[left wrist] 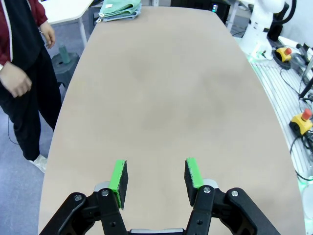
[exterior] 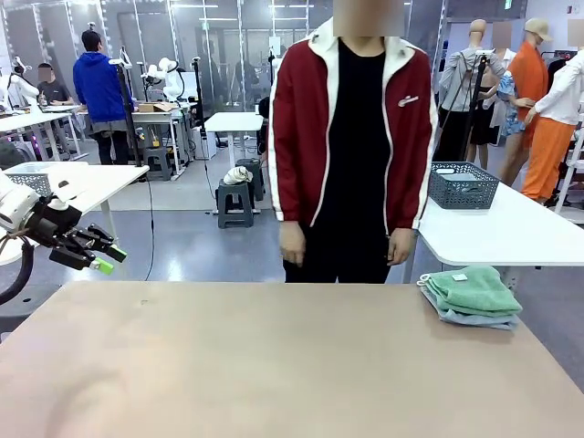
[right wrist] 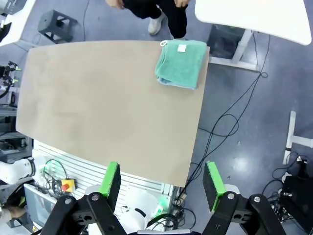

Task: Fold the towels and place them in the basket.
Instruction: Stack the folded Towel with hook on the right side of the table.

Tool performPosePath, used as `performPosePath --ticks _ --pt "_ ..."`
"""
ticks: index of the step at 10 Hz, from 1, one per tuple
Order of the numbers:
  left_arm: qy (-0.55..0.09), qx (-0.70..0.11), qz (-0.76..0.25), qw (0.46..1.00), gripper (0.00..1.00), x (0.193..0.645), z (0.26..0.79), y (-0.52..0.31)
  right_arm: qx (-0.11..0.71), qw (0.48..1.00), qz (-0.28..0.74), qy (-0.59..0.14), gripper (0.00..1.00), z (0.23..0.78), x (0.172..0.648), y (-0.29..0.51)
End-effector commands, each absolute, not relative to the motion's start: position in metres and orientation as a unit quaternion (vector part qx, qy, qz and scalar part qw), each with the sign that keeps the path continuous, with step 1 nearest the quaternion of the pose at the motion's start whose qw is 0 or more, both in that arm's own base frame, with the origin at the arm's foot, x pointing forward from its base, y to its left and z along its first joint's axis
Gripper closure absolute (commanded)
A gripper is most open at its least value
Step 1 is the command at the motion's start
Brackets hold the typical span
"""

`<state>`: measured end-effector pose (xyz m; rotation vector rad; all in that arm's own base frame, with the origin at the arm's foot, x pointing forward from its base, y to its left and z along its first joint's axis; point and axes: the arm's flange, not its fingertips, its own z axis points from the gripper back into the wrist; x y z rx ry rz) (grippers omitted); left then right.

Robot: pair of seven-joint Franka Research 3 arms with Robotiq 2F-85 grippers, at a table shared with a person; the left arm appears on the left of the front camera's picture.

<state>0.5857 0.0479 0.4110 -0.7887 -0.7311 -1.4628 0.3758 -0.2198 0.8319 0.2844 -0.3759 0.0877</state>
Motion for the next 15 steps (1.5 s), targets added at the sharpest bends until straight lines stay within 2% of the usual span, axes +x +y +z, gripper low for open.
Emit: performPosePath --ticks 1,15 --pt "-0.314 -0.342 -0.638 0.614 0.39 0.5854 0.4113 0.0470 0.144 0.973 0.039 -0.176 0.15 0.8317 0.3809 -0.2177" --pt "-0.314 -0.342 -0.638 0.614 0.39 0.5854 0.4113 0.0470 0.144 0.973 0.039 -0.176 0.15 0.8317 0.3809 -0.2177"
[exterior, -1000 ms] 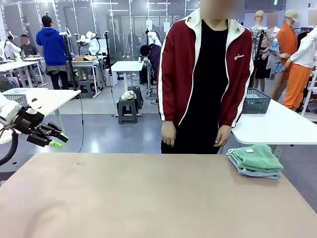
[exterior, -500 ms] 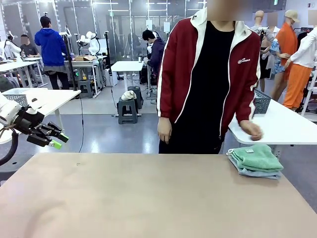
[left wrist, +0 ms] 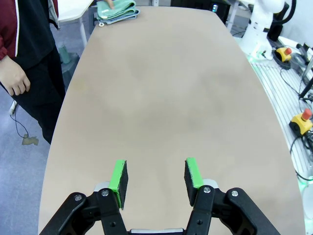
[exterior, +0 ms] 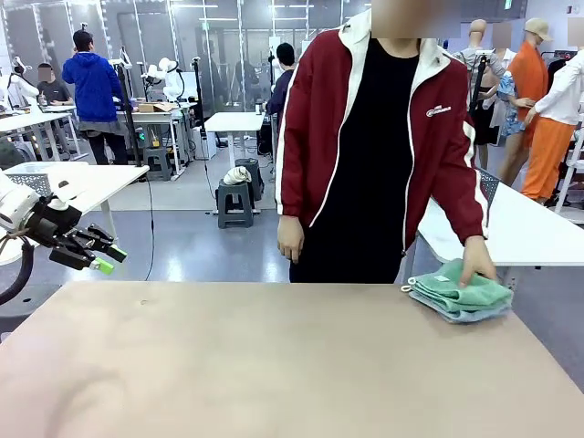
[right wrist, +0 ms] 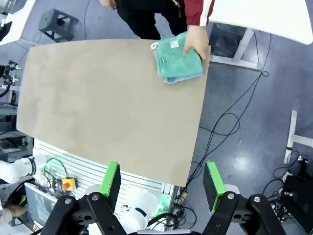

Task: Fold the towels and place them in the basket.
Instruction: Stack the folded Towel with hook on the right side of the table.

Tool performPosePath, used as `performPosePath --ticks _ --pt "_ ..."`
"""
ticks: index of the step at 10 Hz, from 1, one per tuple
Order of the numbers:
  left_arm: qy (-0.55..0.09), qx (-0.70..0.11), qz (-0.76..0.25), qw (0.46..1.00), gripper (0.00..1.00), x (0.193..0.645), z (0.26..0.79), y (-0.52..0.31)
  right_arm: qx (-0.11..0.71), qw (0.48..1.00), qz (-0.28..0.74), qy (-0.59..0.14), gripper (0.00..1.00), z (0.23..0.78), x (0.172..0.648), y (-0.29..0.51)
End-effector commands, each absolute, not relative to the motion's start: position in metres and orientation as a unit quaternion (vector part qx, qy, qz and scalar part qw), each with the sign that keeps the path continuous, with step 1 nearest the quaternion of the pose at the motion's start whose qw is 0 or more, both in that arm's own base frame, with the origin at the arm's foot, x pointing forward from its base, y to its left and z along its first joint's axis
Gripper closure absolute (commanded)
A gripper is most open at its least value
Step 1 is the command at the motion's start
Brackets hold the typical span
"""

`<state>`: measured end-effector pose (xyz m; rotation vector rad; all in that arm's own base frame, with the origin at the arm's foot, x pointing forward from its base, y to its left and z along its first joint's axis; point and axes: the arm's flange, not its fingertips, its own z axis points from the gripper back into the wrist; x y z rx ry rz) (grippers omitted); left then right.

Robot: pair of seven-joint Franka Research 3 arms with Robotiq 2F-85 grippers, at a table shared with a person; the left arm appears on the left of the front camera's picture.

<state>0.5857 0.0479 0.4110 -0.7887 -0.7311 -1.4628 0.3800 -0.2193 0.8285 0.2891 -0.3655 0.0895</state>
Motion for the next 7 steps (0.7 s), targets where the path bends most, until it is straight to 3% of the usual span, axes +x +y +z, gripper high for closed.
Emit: performPosePath --ticks 1,7 --pt "-0.314 -0.342 -0.638 0.614 0.39 0.5854 0.4113 0.0470 0.144 0.973 0.039 -0.176 0.15 0.8317 0.3809 -0.2177" --pt "-0.314 -0.342 -0.638 0.614 0.39 0.5854 0.4113 0.0470 0.144 0.973 0.039 -0.176 0.15 0.8317 0.3809 -0.2177"
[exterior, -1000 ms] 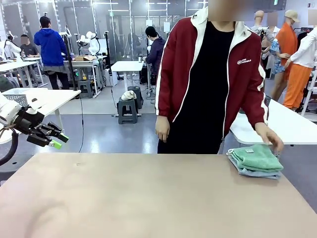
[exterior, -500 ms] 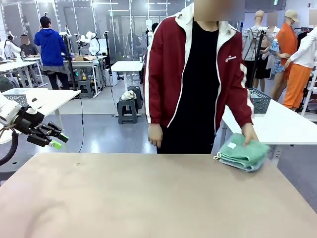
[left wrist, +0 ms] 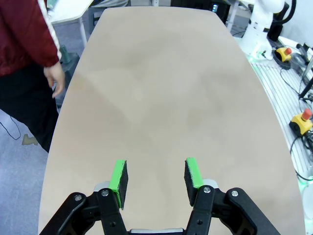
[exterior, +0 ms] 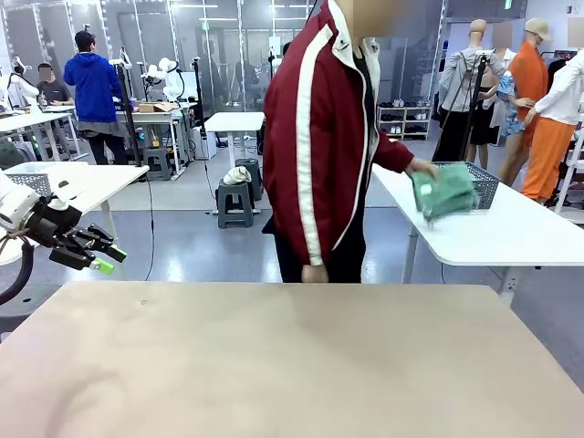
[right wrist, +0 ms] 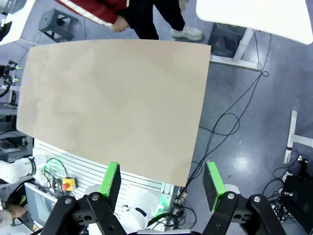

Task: Fold the towels and place them in the basket.
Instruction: Stack the folded Towel with hook on the right side of the table.

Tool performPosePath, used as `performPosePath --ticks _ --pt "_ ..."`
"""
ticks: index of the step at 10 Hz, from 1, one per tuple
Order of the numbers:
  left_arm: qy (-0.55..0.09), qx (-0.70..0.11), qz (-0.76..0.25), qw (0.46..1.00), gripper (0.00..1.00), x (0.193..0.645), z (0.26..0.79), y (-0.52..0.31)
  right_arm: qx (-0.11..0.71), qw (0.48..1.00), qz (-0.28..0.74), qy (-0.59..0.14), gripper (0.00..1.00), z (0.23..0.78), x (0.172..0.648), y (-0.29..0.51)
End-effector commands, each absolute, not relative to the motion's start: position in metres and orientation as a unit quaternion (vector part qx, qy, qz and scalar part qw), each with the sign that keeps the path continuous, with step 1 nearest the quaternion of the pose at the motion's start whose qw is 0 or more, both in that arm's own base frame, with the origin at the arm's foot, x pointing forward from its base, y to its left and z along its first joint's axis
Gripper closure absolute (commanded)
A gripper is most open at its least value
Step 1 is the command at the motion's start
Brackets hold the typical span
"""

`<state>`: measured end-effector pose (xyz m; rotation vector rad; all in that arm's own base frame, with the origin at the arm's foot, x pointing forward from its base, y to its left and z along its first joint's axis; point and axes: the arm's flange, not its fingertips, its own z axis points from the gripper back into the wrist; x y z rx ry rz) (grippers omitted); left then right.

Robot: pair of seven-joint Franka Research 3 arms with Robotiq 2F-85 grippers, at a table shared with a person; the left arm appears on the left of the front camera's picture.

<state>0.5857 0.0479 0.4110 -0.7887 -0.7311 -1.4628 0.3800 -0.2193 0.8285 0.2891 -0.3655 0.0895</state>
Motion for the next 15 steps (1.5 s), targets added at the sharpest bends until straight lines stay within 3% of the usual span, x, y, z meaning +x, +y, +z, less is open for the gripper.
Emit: performPosePath --ticks 1,15 --pt "-0.314 -0.342 -0.638 0.614 0.39 0.5854 0.4113 0.0470 0.144 0.973 0.039 -0.176 0.15 0.8317 0.3809 -0.2177" --pt "-0.314 -0.342 -0.638 0.614 0.39 0.5854 0.4113 0.0470 0.144 0.973 0.039 -0.176 0.15 0.8317 0.3809 -0.2177"
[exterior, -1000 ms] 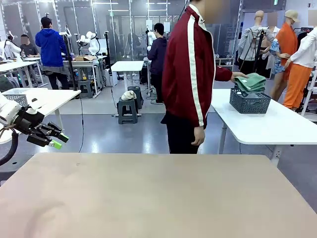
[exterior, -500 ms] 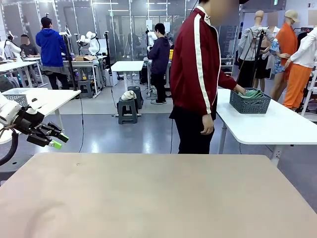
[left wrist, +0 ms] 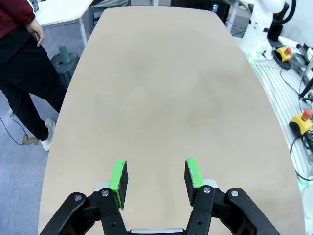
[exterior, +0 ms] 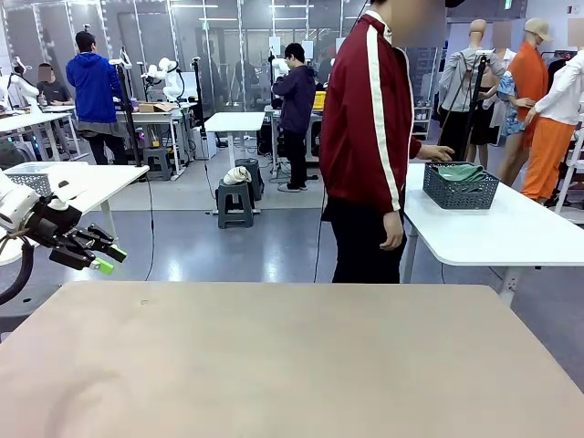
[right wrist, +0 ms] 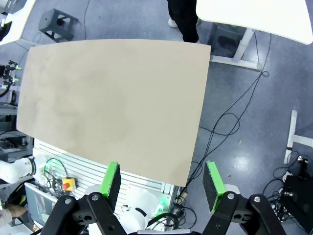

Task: Fold the towels and place them in the basket.
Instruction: Stack the folded Towel with hook on the right side of the table.

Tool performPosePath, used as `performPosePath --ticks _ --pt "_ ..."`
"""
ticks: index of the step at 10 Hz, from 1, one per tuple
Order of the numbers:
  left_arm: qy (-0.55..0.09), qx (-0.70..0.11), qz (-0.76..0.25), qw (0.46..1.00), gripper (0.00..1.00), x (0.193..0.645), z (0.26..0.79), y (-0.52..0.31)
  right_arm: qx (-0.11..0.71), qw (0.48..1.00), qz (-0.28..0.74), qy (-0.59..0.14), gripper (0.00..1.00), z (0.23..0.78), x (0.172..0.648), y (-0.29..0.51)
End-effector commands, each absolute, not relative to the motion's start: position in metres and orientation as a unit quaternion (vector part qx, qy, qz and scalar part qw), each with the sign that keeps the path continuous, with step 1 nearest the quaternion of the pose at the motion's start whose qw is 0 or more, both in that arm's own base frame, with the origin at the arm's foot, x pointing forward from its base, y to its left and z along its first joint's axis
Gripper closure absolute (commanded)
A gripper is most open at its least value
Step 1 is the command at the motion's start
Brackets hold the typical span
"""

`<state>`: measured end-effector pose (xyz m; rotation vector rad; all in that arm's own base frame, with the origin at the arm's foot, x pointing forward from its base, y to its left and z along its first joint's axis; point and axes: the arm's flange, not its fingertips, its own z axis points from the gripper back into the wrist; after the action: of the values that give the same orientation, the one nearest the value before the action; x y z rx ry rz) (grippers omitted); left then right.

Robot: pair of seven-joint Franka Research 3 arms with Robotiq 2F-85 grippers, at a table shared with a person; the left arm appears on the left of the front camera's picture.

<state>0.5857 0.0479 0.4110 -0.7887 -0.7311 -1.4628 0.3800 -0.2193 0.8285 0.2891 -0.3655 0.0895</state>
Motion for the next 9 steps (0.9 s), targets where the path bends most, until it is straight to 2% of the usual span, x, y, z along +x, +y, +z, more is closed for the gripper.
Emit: performPosePath --ticks 1,9 --pt "-0.314 -0.342 -0.638 0.614 0.39 0.5854 0.4113 0.0470 0.144 0.973 0.039 -0.176 0.15 0.8317 0.3809 -0.2177" --pt "-0.314 -0.342 -0.638 0.614 0.39 0.5854 0.4113 0.0470 0.144 0.973 0.039 -0.176 0.15 0.8317 0.3809 -0.2177"
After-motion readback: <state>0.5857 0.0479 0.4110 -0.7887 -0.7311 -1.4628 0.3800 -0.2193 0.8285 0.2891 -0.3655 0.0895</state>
